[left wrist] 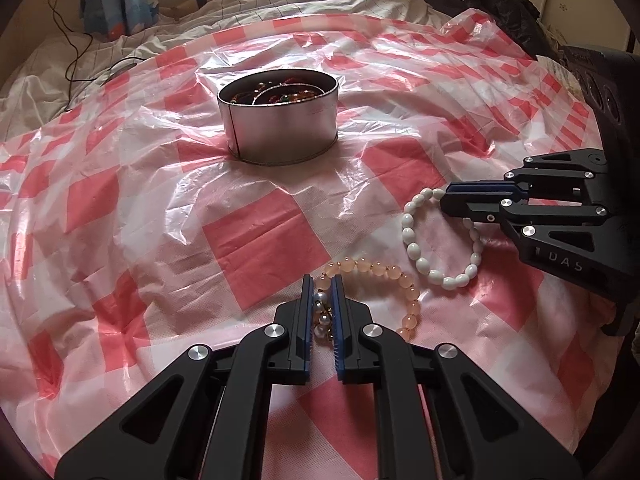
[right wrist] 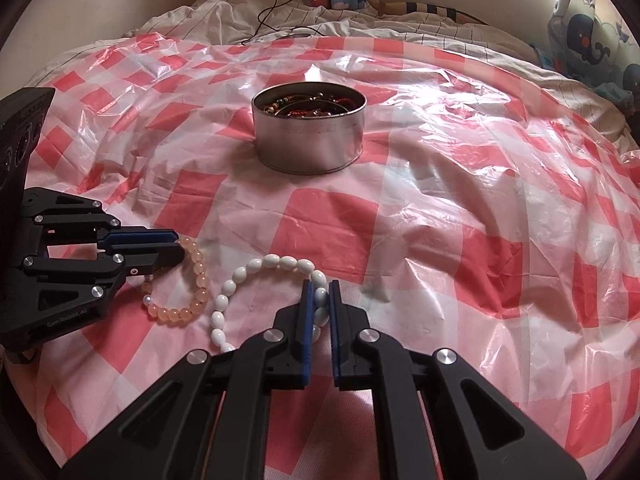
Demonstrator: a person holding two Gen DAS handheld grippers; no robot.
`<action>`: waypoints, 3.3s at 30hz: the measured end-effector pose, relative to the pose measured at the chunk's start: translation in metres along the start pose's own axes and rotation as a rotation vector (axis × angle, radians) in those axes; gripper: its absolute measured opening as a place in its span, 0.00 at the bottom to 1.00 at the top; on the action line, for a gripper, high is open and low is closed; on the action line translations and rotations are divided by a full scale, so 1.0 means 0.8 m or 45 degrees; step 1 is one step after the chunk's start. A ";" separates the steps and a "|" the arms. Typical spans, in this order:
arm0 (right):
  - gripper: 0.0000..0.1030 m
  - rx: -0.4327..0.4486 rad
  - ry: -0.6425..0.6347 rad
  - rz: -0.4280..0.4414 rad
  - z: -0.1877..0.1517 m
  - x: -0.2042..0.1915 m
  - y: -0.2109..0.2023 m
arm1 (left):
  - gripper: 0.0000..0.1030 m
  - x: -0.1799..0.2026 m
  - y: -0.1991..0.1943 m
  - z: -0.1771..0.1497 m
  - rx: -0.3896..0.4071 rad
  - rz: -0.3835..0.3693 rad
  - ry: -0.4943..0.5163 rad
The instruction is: Organize jewelry
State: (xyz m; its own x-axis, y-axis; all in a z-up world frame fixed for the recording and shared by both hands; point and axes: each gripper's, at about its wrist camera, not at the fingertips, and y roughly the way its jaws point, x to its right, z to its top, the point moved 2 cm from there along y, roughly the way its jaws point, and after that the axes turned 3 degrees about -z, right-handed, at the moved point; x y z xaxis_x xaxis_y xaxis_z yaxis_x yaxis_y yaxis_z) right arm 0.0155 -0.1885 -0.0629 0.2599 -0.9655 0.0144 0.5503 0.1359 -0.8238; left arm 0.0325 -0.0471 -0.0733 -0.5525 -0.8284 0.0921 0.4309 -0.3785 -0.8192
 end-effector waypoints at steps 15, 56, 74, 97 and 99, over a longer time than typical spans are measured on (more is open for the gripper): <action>0.10 0.003 0.033 -0.033 0.006 0.009 0.001 | 0.07 -0.006 0.002 0.001 -0.008 0.077 0.002; 0.23 -0.057 0.040 -0.012 -0.003 0.003 0.012 | 0.40 0.003 0.006 0.001 0.004 0.184 0.056; 0.08 0.024 0.058 0.001 0.005 0.005 -0.004 | 0.06 -0.003 -0.013 0.006 0.074 0.036 -0.009; 0.08 0.246 0.223 0.141 0.034 0.029 -0.041 | 0.06 -0.015 -0.045 0.024 0.179 0.003 -0.068; 0.08 0.271 0.226 0.151 0.037 0.029 -0.045 | 0.06 -0.016 -0.053 0.031 0.199 0.009 -0.066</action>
State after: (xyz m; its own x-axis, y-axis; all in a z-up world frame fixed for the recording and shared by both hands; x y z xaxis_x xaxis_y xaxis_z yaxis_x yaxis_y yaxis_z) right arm 0.0252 -0.2089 -0.0163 0.1999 -0.9613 -0.1895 0.6835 0.2754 -0.6760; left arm 0.0393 -0.0309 -0.0257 -0.5133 -0.8500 0.1187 0.5425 -0.4285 -0.7225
